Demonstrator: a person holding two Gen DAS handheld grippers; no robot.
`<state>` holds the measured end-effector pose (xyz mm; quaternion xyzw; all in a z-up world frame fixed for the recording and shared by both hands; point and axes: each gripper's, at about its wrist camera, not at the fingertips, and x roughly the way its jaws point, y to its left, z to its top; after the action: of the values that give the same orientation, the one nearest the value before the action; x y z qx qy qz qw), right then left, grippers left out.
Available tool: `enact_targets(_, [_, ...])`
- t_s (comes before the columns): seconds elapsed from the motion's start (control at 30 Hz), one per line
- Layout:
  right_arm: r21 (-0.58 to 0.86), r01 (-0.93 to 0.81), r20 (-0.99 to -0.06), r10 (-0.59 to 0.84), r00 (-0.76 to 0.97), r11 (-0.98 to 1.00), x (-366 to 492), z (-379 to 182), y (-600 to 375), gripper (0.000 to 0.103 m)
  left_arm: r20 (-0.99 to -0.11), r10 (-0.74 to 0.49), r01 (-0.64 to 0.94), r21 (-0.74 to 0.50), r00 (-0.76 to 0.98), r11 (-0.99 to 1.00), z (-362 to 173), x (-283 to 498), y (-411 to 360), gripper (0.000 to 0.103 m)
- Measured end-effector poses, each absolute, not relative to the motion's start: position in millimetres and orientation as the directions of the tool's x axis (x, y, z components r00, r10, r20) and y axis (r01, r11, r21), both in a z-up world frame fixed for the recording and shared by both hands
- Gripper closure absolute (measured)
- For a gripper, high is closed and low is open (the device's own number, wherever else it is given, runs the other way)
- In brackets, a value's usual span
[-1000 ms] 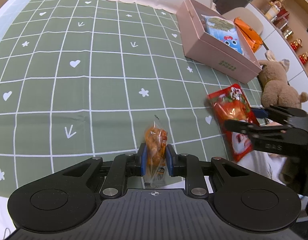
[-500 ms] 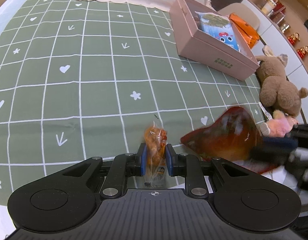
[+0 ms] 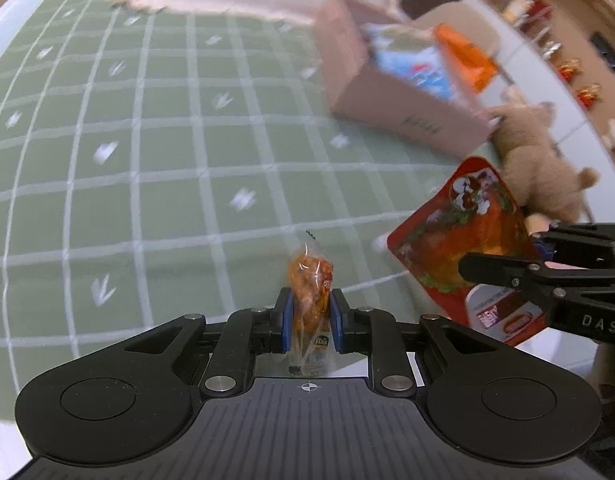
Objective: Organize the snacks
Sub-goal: 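Drop the orange candy packet into the pink box with left while right lifts the red pack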
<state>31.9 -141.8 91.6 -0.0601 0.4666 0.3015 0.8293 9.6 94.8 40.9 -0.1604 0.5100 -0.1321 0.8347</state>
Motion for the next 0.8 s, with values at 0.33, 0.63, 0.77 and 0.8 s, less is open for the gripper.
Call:
enact_targets(0.33, [0.204,-0.408,-0.760,0.407,0.507,0.890,36,123,-198,0.085,-0.507,-0.575,0.243,-0.577,0.642,0.780,151,160,68,0.075])
enact_targets(0.63, [0.304,-0.325,-0.745,0.436,0.505,0.896,46,124,-239,0.087,-0.561,-0.527,0.098,-0.619,0.638,0.779,103,151,84,0.075])
enact_targets(0.77, [0.307,-0.336,-0.777,0.438,0.451,0.890,51,105,-229,0.076,-0.635,-0.594,0.137,-0.618,0.493,0.774,71,108,72,0.075])
enact_targets(0.8, [0.282,-0.332,-0.798,0.412,0.439,0.900,51,99,-226,0.069,-0.660,-0.607,0.157,-0.610,0.442,0.777,62,97,64,0.075])
